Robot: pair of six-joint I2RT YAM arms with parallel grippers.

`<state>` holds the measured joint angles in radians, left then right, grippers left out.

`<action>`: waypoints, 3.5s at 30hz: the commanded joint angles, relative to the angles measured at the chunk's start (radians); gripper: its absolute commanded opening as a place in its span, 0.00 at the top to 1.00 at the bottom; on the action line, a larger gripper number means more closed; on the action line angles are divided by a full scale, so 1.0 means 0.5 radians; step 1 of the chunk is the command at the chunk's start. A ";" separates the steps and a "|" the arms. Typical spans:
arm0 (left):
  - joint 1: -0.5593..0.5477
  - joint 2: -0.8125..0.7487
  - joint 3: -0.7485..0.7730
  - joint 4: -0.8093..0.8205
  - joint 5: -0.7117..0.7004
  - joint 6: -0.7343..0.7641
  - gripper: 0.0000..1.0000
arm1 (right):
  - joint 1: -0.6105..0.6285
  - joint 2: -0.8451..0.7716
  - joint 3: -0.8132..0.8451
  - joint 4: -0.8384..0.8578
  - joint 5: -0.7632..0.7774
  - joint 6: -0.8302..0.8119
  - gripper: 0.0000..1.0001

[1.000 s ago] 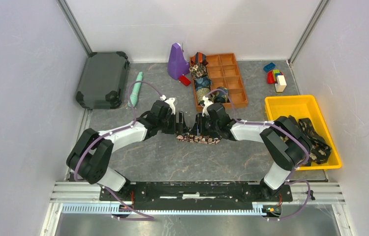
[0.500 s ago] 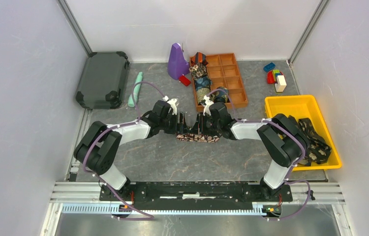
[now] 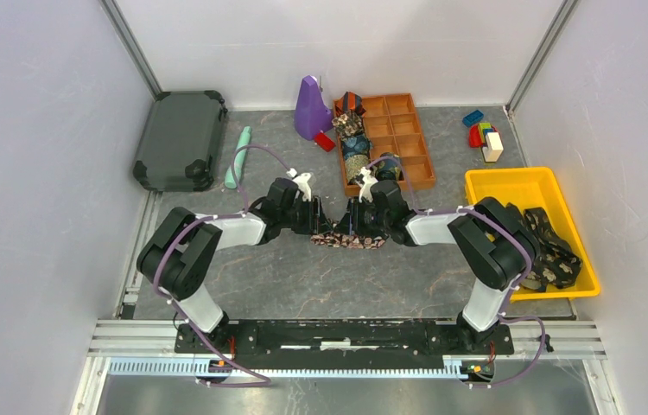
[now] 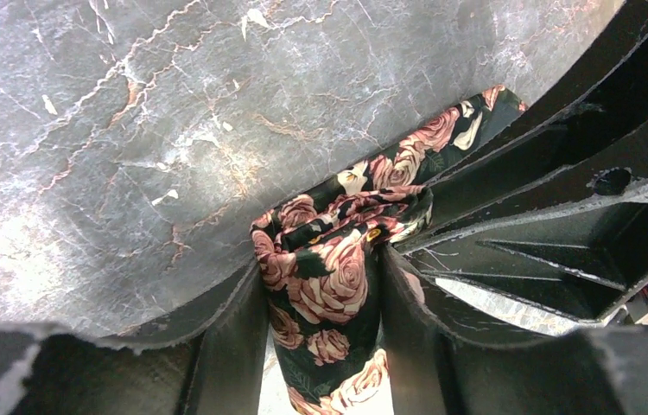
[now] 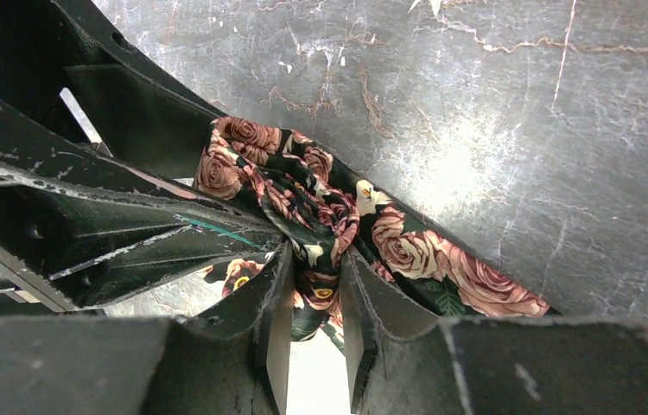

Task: Roll the ties
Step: Roll the tie at the center of the board.

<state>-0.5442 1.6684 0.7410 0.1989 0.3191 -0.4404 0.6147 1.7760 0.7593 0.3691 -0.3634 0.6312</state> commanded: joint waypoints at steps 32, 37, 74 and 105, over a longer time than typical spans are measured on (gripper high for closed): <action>-0.169 -0.191 0.095 -0.565 -0.510 0.157 0.61 | 0.018 -0.425 -0.055 -0.350 0.010 -0.175 0.54; -0.243 -0.204 0.209 -0.782 -0.668 0.207 0.60 | 0.066 -0.373 -0.068 -0.248 -0.012 -0.133 0.60; -0.727 0.193 0.965 -1.989 -1.938 0.301 0.57 | -0.161 -0.579 -0.271 -0.344 0.170 -0.164 0.66; -0.902 0.852 1.468 -2.397 -2.123 0.019 0.53 | -0.328 -0.837 -0.356 -0.480 0.217 -0.241 0.67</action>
<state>-0.9855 2.0567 1.4471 -1.0077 -0.7685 -0.3702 0.4595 1.3975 0.5884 0.1379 -0.2756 0.5331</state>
